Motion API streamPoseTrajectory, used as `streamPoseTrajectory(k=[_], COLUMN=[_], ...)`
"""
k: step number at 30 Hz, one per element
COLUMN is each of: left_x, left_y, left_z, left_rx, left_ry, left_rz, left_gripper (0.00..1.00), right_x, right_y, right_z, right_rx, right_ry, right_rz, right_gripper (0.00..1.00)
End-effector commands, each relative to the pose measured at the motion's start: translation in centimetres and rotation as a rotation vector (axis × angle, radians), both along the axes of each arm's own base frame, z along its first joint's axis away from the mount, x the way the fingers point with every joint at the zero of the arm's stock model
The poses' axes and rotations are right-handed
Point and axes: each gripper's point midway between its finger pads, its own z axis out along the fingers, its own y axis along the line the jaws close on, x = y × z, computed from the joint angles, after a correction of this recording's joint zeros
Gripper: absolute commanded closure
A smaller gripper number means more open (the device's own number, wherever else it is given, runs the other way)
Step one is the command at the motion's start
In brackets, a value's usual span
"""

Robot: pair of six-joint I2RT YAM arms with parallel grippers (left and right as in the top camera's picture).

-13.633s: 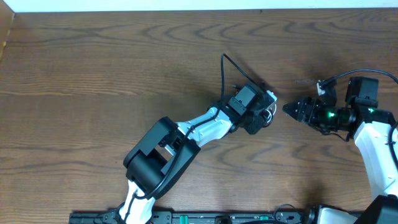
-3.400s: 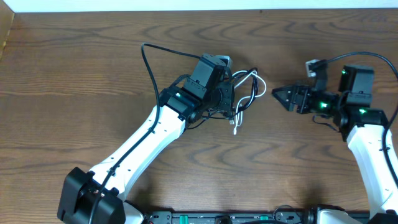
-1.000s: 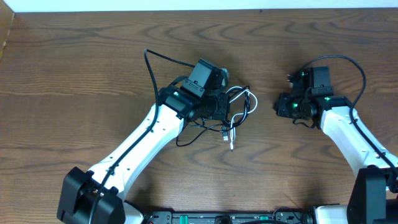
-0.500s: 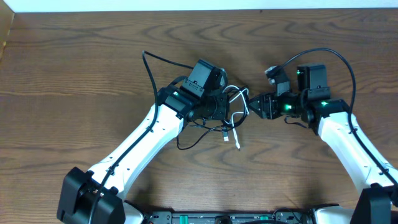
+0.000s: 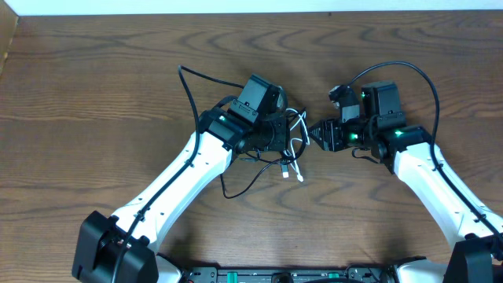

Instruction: Untangle cables

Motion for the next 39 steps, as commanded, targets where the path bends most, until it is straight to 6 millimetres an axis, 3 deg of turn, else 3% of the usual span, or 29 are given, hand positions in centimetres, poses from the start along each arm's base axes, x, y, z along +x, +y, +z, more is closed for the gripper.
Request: streamPoseTrajectory(k=[1,5,7,19,24,29,35,39], left_x=[0.4,0.4,0.6,0.1,-0.7,-1.3,-1.6,-0.9], left_y=[0.6,0.7,1.0,1.3,0.7,0.0,0.3,1.1], left_z=[1.2,1.2,1.1,0.8,0.9,1.1,1.1,3.8], left_rx=[0.007,0.007,0.019,0.009,-0.025,-0.060,-0.052,-0.083], left_ry=[-0.038,-0.035,-0.032,0.037,0.079,0.108,0.112,0.020], left_rz=[0.023,0.031,0.058,0.142,0.118,0.091,0.088,0.088], left_gripper=[0.92,0.93,0.92,0.93,0.93,0.93,0.93,0.93], right_x=[0.5,0.0,-0.1,1.3,2.4,3.5,4.6,3.8], right_y=[0.5,0.7,0.6,-0.9,-0.6,-0.4,-4.9,-8.8], right_z=[3.2,4.9,4.7,-0.7,-2.8,-3.2,-3.4,-4.4], right_rx=[0.056,0.075,0.054,-0.280,-0.305,-0.300,-0.440,-0.549], right_ry=[-0.057,-0.096,-0.092,-0.080,-0.065,-0.087,-0.100,-0.041], right_rz=[-0.004,0.009,0.002,-0.150,-0.184,-0.203,-0.443,-0.533], right_gripper=[0.48,0.48,0.48,0.49,0.51,0.51,0.51,0.53])
